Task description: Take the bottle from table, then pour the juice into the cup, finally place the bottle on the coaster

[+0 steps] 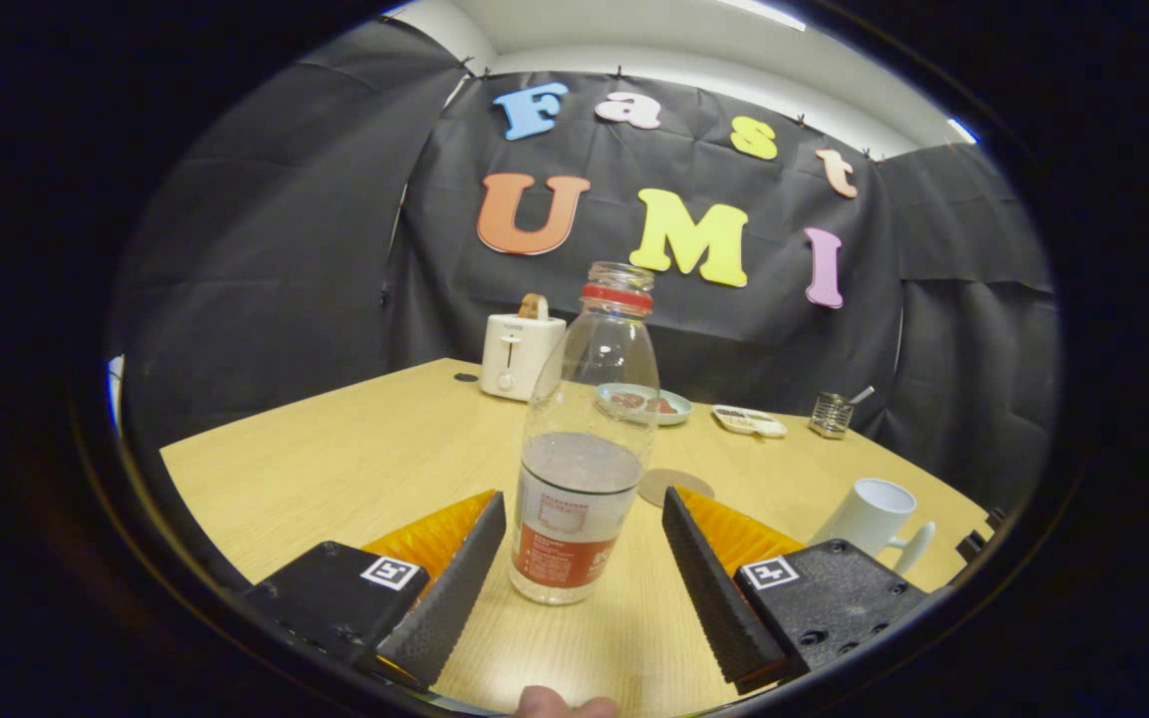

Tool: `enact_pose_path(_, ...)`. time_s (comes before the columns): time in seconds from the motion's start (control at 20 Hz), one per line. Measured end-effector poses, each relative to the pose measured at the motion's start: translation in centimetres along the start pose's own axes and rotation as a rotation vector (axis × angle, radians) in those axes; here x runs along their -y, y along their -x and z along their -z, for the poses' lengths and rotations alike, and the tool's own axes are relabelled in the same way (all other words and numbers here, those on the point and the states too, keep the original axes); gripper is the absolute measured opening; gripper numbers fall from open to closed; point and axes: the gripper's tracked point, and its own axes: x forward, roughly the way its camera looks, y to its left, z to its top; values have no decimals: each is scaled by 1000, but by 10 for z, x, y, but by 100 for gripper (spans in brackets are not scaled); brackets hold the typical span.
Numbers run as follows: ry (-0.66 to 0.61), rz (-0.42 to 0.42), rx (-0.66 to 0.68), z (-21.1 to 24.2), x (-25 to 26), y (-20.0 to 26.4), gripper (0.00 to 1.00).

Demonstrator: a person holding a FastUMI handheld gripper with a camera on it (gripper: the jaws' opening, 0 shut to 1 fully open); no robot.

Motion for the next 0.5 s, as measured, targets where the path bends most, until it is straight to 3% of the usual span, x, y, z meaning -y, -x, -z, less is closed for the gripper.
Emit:
enact_pose_path(0.4, -32, -17, -25, 4, -2, -19, 100)
enact_pose_path(0.5, -43, -19, -15, 0, 1, -19, 96)
